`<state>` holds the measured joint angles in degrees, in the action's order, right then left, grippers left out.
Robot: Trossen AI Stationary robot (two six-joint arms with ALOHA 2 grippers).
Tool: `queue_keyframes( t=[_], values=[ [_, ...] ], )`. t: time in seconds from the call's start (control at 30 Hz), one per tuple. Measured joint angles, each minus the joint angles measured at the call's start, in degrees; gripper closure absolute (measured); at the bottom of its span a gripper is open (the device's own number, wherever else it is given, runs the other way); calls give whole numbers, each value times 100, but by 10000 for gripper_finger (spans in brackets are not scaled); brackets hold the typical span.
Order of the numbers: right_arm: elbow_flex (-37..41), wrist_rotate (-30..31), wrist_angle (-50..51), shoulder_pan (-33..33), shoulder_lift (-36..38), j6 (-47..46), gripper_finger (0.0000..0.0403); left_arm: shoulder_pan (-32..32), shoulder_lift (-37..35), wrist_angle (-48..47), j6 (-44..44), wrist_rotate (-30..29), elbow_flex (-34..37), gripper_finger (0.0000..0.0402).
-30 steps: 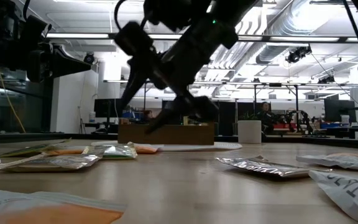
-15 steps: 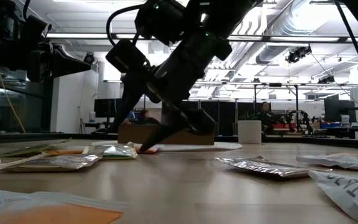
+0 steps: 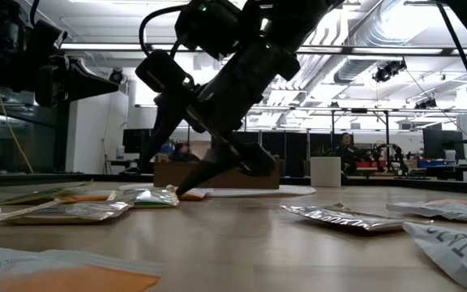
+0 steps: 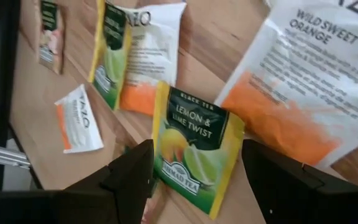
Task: Pick & Place Tea
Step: Put the green tea bag into the right section of the wooden organizer
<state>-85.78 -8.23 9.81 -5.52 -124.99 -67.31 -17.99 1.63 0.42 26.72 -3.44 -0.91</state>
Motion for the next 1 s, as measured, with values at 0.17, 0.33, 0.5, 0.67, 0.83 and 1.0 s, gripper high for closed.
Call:
queue_keyframes(
  t=[0.17,0.33,0.5,0.67,0.83,1.0],
  values=[
    [0,46,16,0,0,17,163,1,0,-1,1,0,-2,401],
    [-7,25,-175,28,-119,23,163,1,0,-1,0,-2,0,401],
    [-79,-14,-199,28,-186,22,163,0,0,0,1,-2,-1,401],
    [-79,36,-151,37,-186,-26,183,1,0,-1,2,0,0,401],
    [-79,133,-18,57,-186,-39,254,-1,0,1,0,-2,0,401],
    [-74,183,74,66,-186,-6,343,1,0,0,1,-2,-2,401]
  ],
)
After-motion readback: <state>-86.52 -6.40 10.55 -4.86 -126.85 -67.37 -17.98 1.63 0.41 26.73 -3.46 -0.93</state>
